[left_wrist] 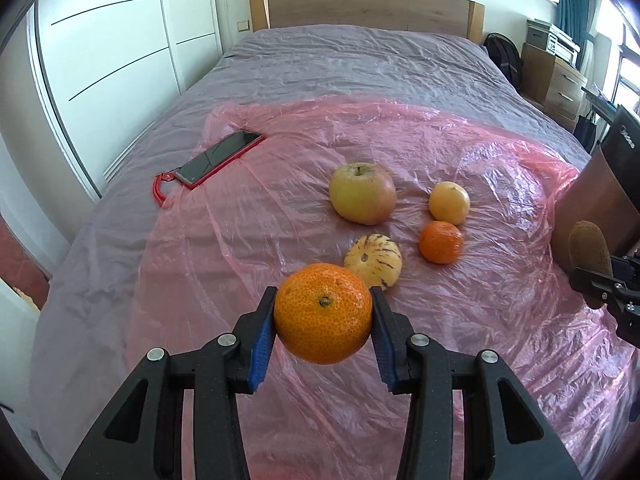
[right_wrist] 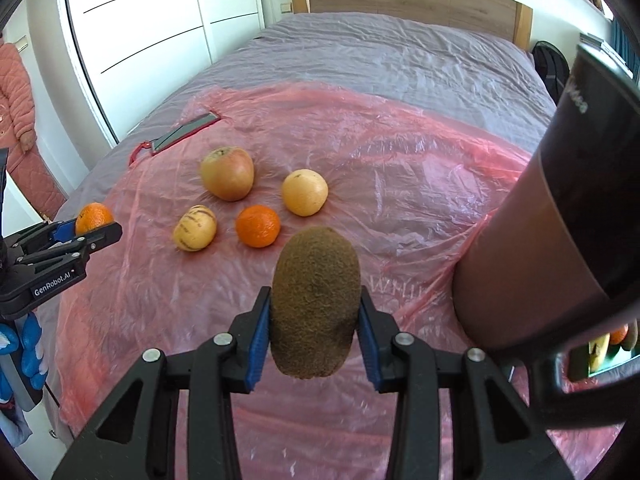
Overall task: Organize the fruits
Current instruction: 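Lift and carry the orange and kiwi past the kettle to the green tray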
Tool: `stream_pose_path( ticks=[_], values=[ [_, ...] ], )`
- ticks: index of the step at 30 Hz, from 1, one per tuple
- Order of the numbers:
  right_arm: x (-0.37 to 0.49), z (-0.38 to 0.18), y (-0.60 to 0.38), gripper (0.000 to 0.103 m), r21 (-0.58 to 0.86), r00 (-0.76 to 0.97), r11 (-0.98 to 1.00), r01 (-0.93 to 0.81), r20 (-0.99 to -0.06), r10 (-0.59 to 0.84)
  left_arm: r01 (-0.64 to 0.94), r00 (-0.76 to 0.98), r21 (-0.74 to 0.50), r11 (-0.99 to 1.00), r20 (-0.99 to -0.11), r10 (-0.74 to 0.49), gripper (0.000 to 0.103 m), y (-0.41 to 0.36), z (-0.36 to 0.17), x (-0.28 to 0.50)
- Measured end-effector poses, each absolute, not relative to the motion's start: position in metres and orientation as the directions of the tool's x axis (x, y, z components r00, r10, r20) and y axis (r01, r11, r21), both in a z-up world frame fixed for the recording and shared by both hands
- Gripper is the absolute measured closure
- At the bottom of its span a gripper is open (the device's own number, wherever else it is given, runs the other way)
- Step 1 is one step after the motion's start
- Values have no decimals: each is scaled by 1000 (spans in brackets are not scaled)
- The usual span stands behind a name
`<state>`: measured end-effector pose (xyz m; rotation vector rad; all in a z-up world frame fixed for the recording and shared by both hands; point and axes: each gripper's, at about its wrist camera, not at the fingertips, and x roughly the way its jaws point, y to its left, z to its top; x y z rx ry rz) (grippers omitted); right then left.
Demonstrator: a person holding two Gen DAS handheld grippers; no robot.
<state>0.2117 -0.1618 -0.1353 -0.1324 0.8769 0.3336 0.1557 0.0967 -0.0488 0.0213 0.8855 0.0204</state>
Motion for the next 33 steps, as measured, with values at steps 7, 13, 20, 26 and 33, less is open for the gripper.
stream_pose_path(
  ticks=[7,13,20,26,33],
  values=[
    [171,-118,-166,84,17,609,939,-344,-756,238,30,641,19,999,-767,-4,65,69,-29,112],
    [133,-104,-180,84,11,630,944,-331,-742,229,73,640,15,997,-768,-36,64,41,-17,79],
    [96,-96,-211,84,13,653,957,-289,-728,207,137,645,27,990,-761,-68,64,3,-6,47],
    [73,-94,-236,84,20,670,968,-252,-718,189,185,652,40,982,-752,-93,64,-25,3,27],
    [49,-92,-265,84,36,689,976,-217,-702,179,214,661,65,975,-745,-95,64,-50,13,9]
  ],
)
